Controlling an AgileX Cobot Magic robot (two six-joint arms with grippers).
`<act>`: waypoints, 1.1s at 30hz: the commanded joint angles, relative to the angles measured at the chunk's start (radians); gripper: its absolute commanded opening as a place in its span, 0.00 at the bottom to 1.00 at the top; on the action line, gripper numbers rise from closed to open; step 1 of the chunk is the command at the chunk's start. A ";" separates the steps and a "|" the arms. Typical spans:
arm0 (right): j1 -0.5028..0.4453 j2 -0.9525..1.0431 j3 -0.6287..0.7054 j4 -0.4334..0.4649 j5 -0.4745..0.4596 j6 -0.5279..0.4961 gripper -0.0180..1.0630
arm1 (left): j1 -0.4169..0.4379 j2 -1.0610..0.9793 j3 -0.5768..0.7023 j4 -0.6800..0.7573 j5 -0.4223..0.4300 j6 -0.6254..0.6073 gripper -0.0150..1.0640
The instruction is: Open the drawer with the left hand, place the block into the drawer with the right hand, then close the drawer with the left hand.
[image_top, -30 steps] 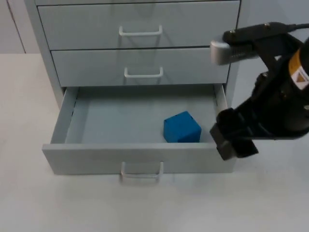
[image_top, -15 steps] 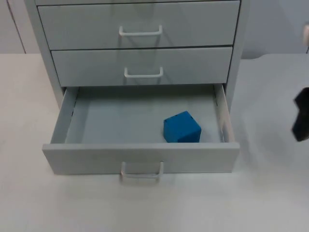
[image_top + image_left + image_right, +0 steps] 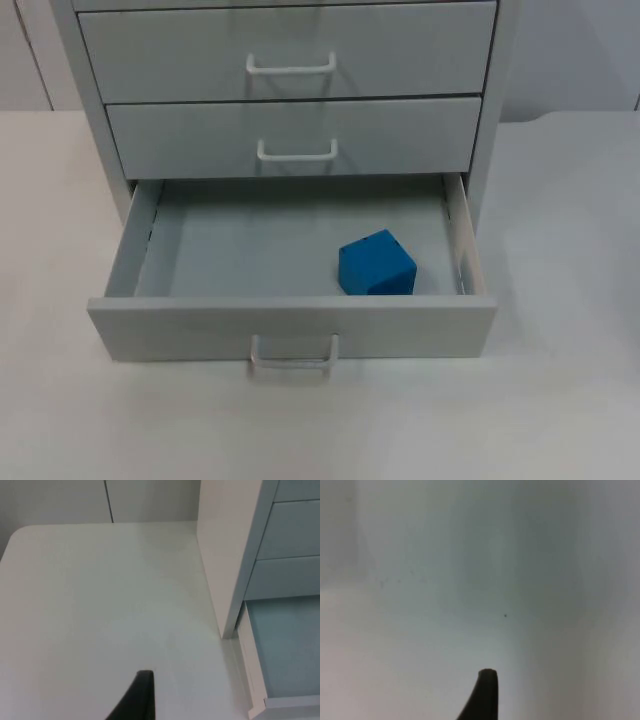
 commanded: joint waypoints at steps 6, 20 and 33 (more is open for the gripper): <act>-0.003 -0.154 0.003 -0.023 0.030 -0.014 0.72 | 0.002 -0.005 0.006 -0.013 -0.005 0.001 0.99; -0.003 -0.497 0.003 -0.023 0.105 -0.065 0.72 | 0.002 -0.005 0.006 -0.026 -0.005 0.001 0.99; -0.003 -0.567 0.112 -0.033 -0.035 -0.062 0.72 | 0.002 -0.001 0.006 -0.026 -0.007 0.001 0.89</act>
